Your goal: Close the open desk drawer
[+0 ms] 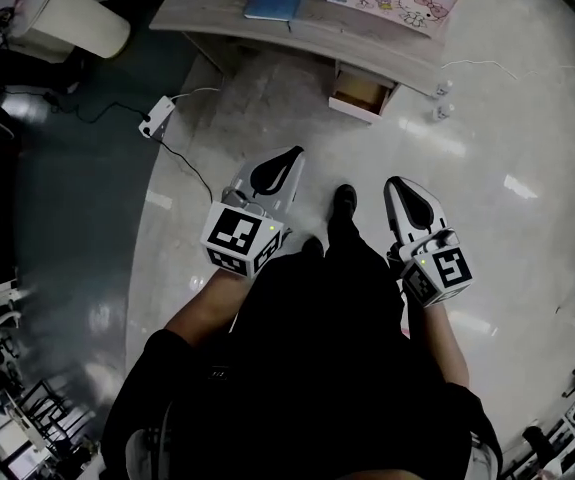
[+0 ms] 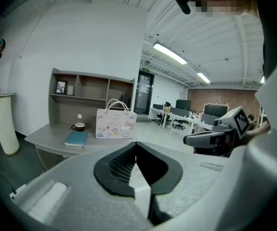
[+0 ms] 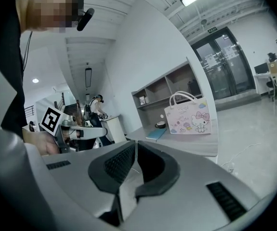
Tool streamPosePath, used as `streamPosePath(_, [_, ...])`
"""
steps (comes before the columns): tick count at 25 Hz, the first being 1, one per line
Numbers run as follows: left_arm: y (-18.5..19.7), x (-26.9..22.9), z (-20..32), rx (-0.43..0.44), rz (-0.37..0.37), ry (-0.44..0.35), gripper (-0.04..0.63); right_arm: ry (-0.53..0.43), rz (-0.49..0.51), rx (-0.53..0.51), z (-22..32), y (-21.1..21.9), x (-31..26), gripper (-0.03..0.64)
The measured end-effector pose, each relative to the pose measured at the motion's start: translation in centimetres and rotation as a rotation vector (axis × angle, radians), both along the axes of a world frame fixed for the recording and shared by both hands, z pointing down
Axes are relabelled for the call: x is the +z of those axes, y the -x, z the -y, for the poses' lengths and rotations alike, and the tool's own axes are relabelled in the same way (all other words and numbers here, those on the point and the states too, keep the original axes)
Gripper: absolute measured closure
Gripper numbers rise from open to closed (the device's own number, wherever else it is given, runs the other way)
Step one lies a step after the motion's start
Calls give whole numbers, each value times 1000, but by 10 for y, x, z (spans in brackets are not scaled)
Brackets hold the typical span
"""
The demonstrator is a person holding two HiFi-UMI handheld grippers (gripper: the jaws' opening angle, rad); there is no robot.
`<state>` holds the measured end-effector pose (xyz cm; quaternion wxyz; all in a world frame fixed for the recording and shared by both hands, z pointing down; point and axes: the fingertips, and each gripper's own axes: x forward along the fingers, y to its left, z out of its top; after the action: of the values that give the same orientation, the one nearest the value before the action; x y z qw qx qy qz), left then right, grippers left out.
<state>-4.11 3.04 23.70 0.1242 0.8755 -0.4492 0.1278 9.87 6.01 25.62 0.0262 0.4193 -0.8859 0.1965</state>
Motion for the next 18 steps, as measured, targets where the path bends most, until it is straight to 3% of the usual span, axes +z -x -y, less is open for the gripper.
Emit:
streamPosePath(6, [-27,32,74,21,44,27,589,72,-31,-47,77,-18,54,601])
streamPosePath(18, [-34,177,179,39,42,139,589,195,-62,-47,172,-4,186,601])
